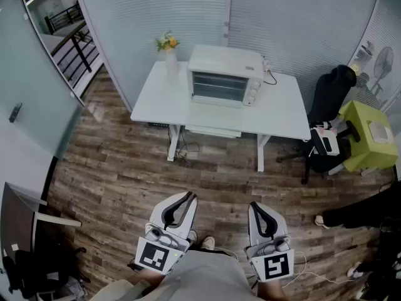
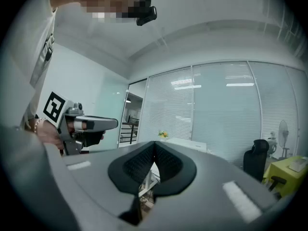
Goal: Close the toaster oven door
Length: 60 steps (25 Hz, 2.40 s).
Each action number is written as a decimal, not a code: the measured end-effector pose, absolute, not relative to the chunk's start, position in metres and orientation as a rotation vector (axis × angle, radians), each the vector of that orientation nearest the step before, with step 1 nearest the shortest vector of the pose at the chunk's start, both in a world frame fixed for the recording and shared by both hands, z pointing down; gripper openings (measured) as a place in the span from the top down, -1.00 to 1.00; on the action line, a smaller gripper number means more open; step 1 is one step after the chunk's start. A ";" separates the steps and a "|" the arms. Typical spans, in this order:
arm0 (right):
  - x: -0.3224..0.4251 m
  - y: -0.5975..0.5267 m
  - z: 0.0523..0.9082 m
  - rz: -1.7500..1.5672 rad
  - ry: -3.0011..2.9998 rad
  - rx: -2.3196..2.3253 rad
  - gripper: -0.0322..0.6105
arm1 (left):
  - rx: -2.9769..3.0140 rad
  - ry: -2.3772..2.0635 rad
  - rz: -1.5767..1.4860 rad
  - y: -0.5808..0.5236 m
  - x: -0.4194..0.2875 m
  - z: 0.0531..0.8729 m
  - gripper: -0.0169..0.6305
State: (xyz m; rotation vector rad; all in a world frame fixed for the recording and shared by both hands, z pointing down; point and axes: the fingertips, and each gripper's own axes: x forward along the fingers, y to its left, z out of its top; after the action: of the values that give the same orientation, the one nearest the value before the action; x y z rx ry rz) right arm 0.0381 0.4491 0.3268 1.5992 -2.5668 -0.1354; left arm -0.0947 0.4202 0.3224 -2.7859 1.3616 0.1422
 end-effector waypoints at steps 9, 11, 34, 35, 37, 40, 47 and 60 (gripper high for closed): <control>0.040 0.451 0.331 -0.176 -2.557 1.573 0.89 | -2.783 1.375 0.139 0.423 -0.097 0.323 0.84; 0.039 0.446 0.333 -0.169 -2.556 1.575 0.89 | -2.783 1.386 0.137 0.417 -0.100 0.326 0.84; 0.002 0.259 0.336 -0.161 -2.521 1.588 0.89 | -2.807 1.360 0.169 0.228 -0.137 0.331 0.84; -0.001 0.252 0.335 -0.161 -2.520 1.591 0.89 | -2.810 1.356 0.173 0.221 -0.140 0.331 0.84; -0.008 0.241 0.335 -0.162 -2.521 1.596 0.89 | -2.815 1.345 0.173 0.210 -0.146 0.331 0.84; -0.016 0.227 0.338 -0.153 -2.517 1.599 0.89 | -2.818 1.338 0.159 0.196 -0.153 0.335 0.84; -0.020 0.204 0.343 -0.141 -2.500 1.609 0.89 | -2.837 1.338 0.143 0.173 -0.159 0.344 0.84; 0.010 0.150 0.346 -0.147 -2.497 1.614 0.89 | -2.835 1.321 0.159 0.119 -0.127 0.343 0.84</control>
State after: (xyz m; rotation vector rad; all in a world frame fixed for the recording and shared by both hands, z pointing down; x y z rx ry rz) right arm 0.0101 0.1496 0.3455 1.6140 -2.4968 -0.1471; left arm -0.1275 0.1195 0.3427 -2.8354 1.3211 0.1594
